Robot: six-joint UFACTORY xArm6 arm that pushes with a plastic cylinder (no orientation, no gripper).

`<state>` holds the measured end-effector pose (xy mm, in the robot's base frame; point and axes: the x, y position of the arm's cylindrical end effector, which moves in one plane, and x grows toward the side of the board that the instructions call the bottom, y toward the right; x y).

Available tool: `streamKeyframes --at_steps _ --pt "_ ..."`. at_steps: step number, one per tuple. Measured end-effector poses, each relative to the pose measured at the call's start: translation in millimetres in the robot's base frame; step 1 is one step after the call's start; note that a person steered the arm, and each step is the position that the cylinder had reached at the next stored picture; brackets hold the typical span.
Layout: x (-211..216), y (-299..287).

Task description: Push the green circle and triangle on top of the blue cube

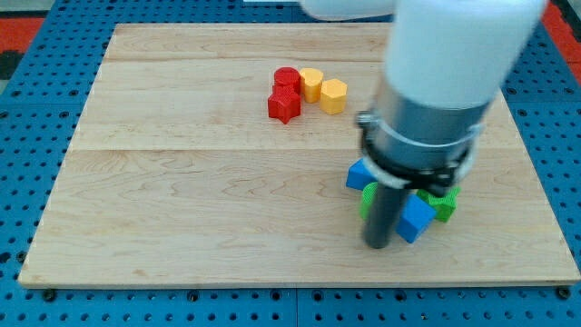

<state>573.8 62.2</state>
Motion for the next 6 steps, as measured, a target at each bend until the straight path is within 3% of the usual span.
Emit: streamKeyframes --at_steps 1,5,6 --pt "-13.4 -44.6" --pt "-32.5 19.0" --pt "-32.5 -31.3"
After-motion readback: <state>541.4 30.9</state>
